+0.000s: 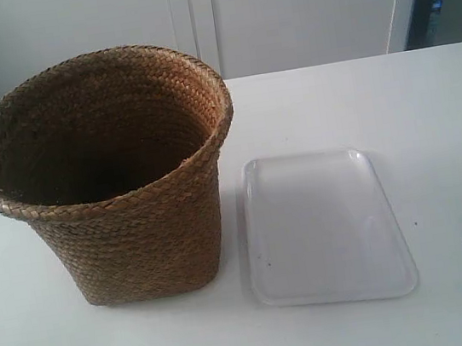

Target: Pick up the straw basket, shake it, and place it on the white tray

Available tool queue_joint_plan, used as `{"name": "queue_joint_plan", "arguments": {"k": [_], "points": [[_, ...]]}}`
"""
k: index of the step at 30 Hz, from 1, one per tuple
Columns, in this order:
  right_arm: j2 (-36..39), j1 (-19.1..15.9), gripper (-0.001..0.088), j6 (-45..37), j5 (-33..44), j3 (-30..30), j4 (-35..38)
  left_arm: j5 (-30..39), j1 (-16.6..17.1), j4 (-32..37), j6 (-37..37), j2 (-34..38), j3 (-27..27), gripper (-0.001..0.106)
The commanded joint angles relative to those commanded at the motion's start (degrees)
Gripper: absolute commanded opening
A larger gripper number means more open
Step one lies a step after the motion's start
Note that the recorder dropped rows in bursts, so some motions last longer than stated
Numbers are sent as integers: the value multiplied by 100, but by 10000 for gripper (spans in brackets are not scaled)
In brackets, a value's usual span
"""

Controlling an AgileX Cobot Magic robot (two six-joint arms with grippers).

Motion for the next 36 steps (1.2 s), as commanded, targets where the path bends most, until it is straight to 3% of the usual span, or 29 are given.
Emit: {"name": "queue_joint_plan", "arguments": {"k": [11, 23, 25, 30, 33, 36], "points": [[0, 0, 0, 0, -11, 0, 0, -541, -1, 0, 0, 0, 0, 0], [0, 0, 0, 0, -102, 0, 0, -566, -1, 0, 0, 0, 0, 0], [0, 0, 0, 0, -279, 0, 0, -610, -1, 0, 0, 0, 0, 0], [0, 0, 0, 476, -1854, 0, 22, -1078, -1, -124, -66, 0, 0, 0], [0, 0, 0, 476, -1841, 0, 21, -1475, -1, -398, -168, 0, 0, 0], [0, 0, 0, 1055, -2143, 0, 21, -1851, -1, -513, -168, 0, 0, 0]]}}
